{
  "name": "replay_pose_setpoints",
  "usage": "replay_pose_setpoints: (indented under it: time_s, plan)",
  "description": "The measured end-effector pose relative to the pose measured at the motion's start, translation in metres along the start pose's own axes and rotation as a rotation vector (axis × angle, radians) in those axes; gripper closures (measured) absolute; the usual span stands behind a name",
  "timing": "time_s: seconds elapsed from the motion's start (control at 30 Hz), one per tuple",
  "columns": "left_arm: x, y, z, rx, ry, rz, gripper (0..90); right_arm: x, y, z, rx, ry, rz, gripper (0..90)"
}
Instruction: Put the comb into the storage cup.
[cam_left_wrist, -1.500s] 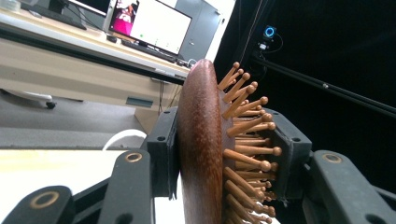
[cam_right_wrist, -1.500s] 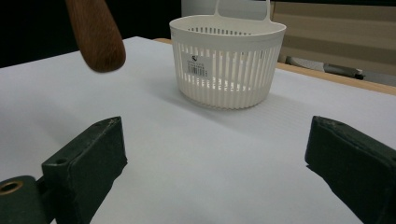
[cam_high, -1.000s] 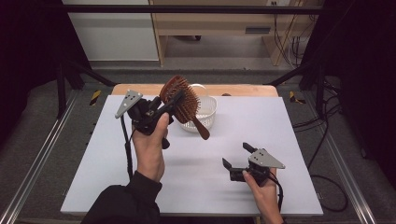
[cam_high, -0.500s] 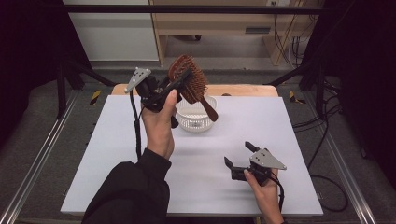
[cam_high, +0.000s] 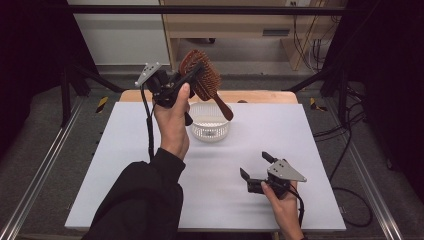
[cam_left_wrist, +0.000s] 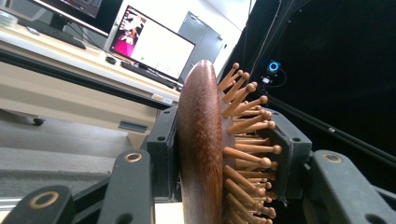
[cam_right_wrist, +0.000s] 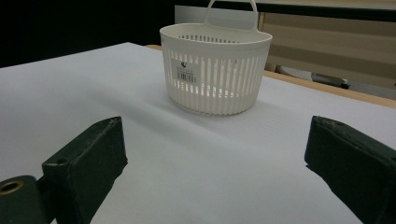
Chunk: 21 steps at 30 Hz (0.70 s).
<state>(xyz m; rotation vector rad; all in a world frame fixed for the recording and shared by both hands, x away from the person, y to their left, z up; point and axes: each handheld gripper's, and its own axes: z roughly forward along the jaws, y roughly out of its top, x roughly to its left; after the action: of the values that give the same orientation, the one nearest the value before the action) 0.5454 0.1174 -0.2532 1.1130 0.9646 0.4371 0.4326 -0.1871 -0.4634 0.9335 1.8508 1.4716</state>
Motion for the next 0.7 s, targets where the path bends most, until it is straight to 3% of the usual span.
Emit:
replay_pose_setpoints:
  time_s: [0.17, 0.3, 0.47, 0.53, 0.7]
  plan:
    - [0.004, 0.001, 0.004, -0.002, 0.018, 0.033, 51.6, -0.001, 0.001, -0.001, -0.002, -0.001, 0.004, 5.6]
    - [0.004, 0.002, 0.007, 0.009, 0.033, 0.112, 51.5, -0.001, 0.002, -0.003, -0.012, -0.011, 0.004, 6.2]
    - [0.010, 0.001, 0.009, 0.002, 0.047, 0.108, 51.5, -0.001, 0.006, -0.007, -0.021, -0.018, 0.010, 6.3]
    - [0.013, 0.000, 0.010, 0.002, 0.057, 0.103, 51.5, -0.003, 0.007, -0.009, -0.022, -0.022, 0.049, 6.6]
    - [0.016, 0.000, 0.013, 0.010, 0.066, 0.100, 51.5, -0.007, 0.006, -0.017, -0.024, -0.055, -0.009, 4.6]
